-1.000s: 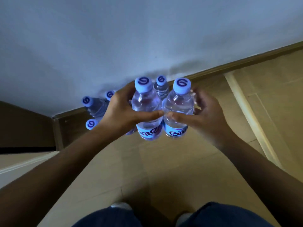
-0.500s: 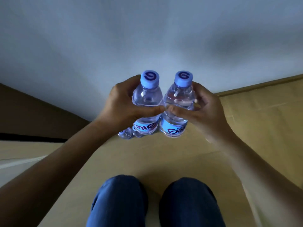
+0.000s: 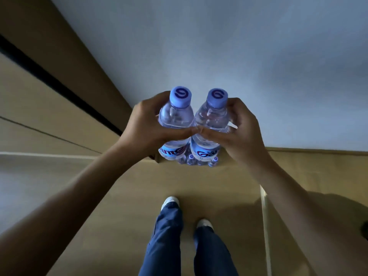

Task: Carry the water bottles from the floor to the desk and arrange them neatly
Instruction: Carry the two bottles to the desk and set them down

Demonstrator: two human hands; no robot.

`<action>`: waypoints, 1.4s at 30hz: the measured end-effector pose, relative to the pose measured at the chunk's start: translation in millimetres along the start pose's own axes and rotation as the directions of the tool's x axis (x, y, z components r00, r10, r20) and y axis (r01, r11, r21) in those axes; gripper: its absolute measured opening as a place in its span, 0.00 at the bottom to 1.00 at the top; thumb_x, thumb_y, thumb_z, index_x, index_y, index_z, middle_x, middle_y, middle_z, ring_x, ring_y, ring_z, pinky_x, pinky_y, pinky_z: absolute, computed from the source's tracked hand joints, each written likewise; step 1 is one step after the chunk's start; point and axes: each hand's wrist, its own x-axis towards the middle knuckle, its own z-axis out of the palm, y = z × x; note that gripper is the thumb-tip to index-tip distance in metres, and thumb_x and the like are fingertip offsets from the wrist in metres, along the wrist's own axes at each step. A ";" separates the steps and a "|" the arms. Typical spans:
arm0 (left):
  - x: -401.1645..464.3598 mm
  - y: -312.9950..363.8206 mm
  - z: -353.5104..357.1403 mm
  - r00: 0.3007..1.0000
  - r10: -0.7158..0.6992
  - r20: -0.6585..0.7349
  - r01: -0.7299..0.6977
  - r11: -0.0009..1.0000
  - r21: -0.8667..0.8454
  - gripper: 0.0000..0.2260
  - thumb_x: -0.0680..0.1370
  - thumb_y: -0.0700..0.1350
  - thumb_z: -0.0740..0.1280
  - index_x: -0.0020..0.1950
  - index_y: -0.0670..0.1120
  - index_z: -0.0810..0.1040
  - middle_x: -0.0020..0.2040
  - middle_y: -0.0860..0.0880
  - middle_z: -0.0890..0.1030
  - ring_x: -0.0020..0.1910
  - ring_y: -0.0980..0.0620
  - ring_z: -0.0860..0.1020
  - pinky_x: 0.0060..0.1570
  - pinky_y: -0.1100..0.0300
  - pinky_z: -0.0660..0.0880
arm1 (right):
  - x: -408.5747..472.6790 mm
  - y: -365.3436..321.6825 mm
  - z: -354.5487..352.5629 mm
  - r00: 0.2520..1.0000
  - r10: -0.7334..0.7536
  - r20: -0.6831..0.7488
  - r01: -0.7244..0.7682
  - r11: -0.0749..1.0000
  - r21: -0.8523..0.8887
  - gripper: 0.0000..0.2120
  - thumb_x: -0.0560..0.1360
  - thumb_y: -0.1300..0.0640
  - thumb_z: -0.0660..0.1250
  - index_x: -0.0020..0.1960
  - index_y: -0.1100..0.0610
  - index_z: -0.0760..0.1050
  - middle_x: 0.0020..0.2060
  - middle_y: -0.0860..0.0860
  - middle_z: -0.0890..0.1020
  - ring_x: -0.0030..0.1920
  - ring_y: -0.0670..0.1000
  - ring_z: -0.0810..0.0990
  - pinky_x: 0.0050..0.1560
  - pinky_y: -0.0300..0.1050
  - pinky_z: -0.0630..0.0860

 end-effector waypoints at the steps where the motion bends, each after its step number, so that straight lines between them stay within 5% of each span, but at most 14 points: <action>1: -8.8 10.7 -13.8 0.999 -0.013 -0.029 0.013 1.000 0.004 0.30 0.59 0.62 0.76 0.53 0.45 0.80 0.45 0.47 0.84 0.46 0.45 0.81 0.45 0.49 0.79 | -0.8 -17.7 4.7 1.000 -0.013 0.021 0.013 1.000 0.004 0.20 0.66 0.50 0.81 0.52 0.48 0.74 0.44 0.37 0.83 0.43 0.37 0.82 0.39 0.30 0.76; 7: -76.0 42.0 -89.4 0.963 -0.111 -0.244 0.110 0.994 -0.018 0.25 0.60 0.61 0.78 0.51 0.49 0.80 0.43 0.51 0.83 0.41 0.54 0.79 0.46 0.54 0.77 | -9.4 -95.9 53.8 0.974 -0.051 0.221 0.050 0.999 0.014 0.23 0.66 0.48 0.80 0.56 0.52 0.76 0.48 0.45 0.84 0.50 0.45 0.83 0.51 0.39 0.78; 9: -99.7 42.3 -115.2 0.939 -0.129 -0.317 0.135 0.991 -0.005 0.25 0.60 0.61 0.78 0.52 0.50 0.80 0.45 0.48 0.83 0.44 0.46 0.81 0.48 0.48 0.79 | -11.2 -115.6 79.8 0.953 -0.077 0.294 0.075 0.997 0.019 0.22 0.66 0.51 0.81 0.56 0.53 0.77 0.48 0.45 0.84 0.49 0.43 0.83 0.49 0.35 0.77; 12: -138.2 36.6 -154.7 0.887 -0.164 -0.432 0.166 0.986 -0.033 0.25 0.60 0.61 0.79 0.52 0.55 0.79 0.47 0.49 0.83 0.44 0.51 0.81 0.49 0.48 0.79 | -15.2 -141.8 128.0 0.904 -0.113 0.412 0.101 0.994 0.052 0.22 0.66 0.54 0.81 0.56 0.56 0.77 0.46 0.42 0.84 0.47 0.39 0.83 0.47 0.29 0.74; 18: -219.2 13.1 -237.3 0.755 -0.248 -0.608 0.188 0.969 -0.162 0.21 0.61 0.58 0.80 0.50 0.58 0.79 0.46 0.54 0.84 0.42 0.62 0.80 0.45 0.64 0.79 | -29.6 -190.2 243.0 0.767 -0.138 0.626 0.094 0.990 0.103 0.24 0.65 0.54 0.82 0.57 0.54 0.77 0.47 0.47 0.85 0.49 0.47 0.85 0.50 0.44 0.80; 25: -310.2 -32.1 -332.6 0.522 -0.326 -0.788 0.245 0.943 -0.228 0.20 0.60 0.54 0.79 0.49 0.56 0.80 0.44 0.54 0.85 0.41 0.61 0.80 0.45 0.64 0.78 | -56.2 -243.2 387.9 0.613 -0.192 0.766 0.171 0.979 0.109 0.21 0.65 0.51 0.81 0.54 0.49 0.77 0.46 0.45 0.86 0.49 0.46 0.84 0.49 0.44 0.81; 29: -358.4 -64.3 -389.2 0.409 -0.333 -0.850 0.280 0.932 -0.231 0.19 0.61 0.53 0.79 0.49 0.53 0.80 0.43 0.52 0.84 0.41 0.59 0.80 0.44 0.63 0.77 | -74.1 -259.8 478.4 0.530 -0.199 0.824 0.171 0.977 0.126 0.23 0.63 0.51 0.81 0.56 0.49 0.78 0.47 0.44 0.86 0.48 0.43 0.84 0.48 0.38 0.79; 42: -410.7 -173.1 -577.5 0.179 -0.326 -0.928 0.315 0.913 -0.260 0.17 0.63 0.52 0.80 0.48 0.53 0.80 0.42 0.54 0.84 0.41 0.61 0.81 0.42 0.69 0.76 | -63.3 -302.1 757.3 0.302 -0.194 0.933 0.115 0.979 0.167 0.24 0.63 0.53 0.81 0.57 0.51 0.79 0.47 0.45 0.86 0.48 0.44 0.85 0.50 0.41 0.80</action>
